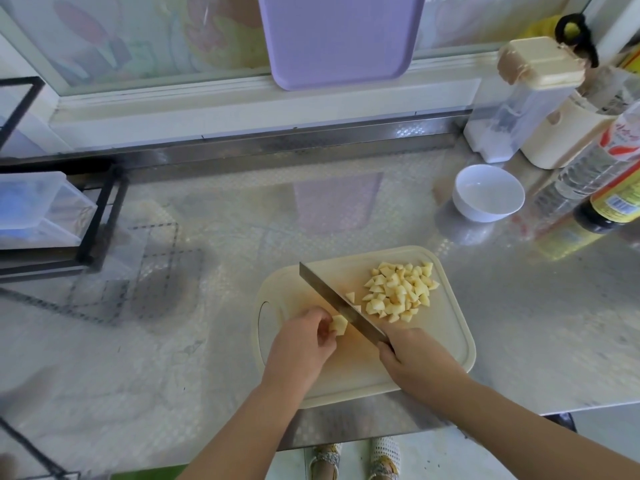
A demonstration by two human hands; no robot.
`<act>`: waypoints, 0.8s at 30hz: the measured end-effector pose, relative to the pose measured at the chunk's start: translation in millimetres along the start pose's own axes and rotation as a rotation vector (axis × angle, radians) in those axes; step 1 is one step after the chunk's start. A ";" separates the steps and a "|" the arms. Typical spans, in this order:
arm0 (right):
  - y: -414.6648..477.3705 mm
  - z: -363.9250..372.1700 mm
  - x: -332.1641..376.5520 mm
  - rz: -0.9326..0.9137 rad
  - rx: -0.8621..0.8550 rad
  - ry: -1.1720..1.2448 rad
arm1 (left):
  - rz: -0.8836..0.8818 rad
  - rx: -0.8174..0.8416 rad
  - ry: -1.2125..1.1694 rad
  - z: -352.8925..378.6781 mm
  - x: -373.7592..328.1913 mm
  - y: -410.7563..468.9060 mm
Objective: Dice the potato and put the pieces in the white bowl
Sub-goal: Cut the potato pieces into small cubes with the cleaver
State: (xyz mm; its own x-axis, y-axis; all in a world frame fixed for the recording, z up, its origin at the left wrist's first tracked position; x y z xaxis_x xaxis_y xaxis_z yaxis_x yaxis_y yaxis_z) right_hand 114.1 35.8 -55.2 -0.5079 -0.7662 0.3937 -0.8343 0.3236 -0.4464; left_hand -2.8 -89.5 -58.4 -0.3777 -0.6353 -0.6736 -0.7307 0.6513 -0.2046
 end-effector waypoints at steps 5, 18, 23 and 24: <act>0.0 4.4 1.6 0.014 0.007 -0.003 | 0.005 -0.021 -0.001 0.1 1.2 0.0; 8.0 12.1 1.9 0.011 0.071 -0.002 | 0.088 -0.061 0.043 3.0 -2.2 -1.6; 8.1 12.8 4.2 0.028 0.063 0.008 | 0.088 -0.049 0.051 2.3 0.6 -2.0; 8.6 12.8 4.3 0.039 0.061 0.022 | 0.083 -0.042 0.052 2.2 0.6 -2.1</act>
State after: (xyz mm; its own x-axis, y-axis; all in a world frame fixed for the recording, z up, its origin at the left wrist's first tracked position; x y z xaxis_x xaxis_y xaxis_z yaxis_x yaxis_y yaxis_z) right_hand 107.6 28.2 -67.7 -0.5449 -0.7412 0.3920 -0.7995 0.3181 -0.5096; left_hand -0.2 -90.3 -60.0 -0.4664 -0.6009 -0.6491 -0.7180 0.6858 -0.1189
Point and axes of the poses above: each hand's wrist, its own y-axis towards the middle knuckle, its own z-axis out of the palm, x = y × z, the point moved 9 cm from there along y, towards the middle knuckle, and after that the axes turned 5 degrees about -y, right-handed, at the moved point
